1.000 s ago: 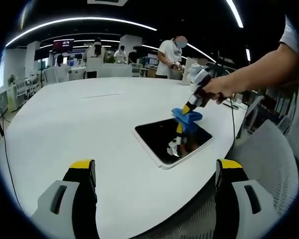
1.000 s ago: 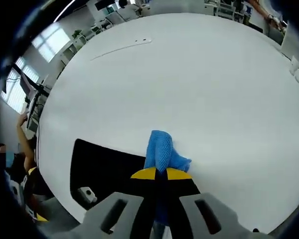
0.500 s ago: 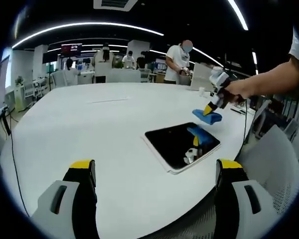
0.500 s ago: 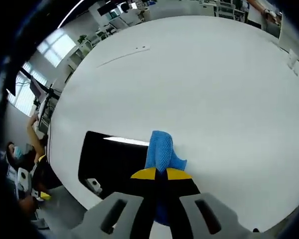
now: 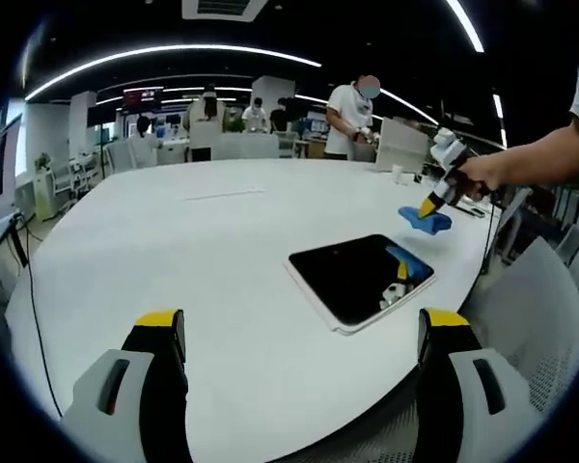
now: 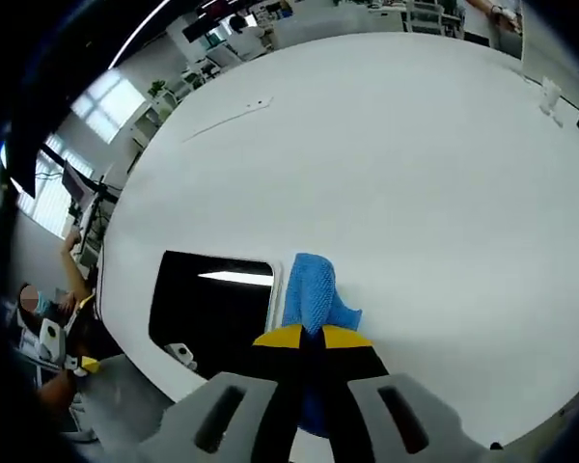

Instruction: Wipe the mirror surface with the cleaning cloth until all visible marks leave the cleaned area.

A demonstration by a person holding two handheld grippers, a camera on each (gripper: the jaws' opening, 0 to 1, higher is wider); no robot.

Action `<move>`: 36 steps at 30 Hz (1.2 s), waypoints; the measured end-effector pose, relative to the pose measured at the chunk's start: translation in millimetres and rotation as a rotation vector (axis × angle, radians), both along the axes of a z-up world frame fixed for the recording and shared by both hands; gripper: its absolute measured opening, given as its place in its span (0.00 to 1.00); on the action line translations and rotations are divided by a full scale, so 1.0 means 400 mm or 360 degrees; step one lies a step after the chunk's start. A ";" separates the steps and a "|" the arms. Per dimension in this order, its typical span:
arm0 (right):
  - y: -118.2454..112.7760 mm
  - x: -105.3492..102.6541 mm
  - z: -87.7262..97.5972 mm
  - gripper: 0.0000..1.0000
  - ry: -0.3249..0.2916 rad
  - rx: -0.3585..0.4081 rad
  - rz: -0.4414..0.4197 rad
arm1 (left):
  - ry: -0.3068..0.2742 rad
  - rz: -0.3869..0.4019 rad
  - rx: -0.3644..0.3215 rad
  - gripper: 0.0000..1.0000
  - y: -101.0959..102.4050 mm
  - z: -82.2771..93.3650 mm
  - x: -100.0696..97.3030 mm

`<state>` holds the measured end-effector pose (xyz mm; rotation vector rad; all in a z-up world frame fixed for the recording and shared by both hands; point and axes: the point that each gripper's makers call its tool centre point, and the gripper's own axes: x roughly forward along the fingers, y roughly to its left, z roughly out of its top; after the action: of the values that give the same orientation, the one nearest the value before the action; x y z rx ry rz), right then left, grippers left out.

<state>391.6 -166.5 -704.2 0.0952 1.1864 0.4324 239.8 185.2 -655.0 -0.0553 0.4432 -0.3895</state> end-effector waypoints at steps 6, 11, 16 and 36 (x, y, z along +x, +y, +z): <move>-0.007 -0.017 -0.058 0.00 0.0031 -0.0078 0.0014 | 0.0045 -0.0026 -0.0039 0.99 -0.007 -0.020 -0.002; -0.034 -0.028 -0.103 0.00 0.0047 -0.0143 0.0005 | 0.0000 -0.0043 -0.0022 0.99 -0.012 -0.010 -0.001; -0.045 -0.026 -0.105 0.02 -0.0105 -0.0242 0.0205 | 0.0037 -0.0042 -0.0013 0.99 -0.012 -0.018 -0.004; -0.030 -0.039 0.006 0.57 -0.0504 0.0028 0.0322 | 0.0018 -0.0089 -0.0038 0.99 -0.028 0.040 -0.004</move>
<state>375.9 -178.4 -702.0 -0.0777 0.8827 0.6120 238.2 173.8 -639.1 -0.0686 0.4519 -0.4497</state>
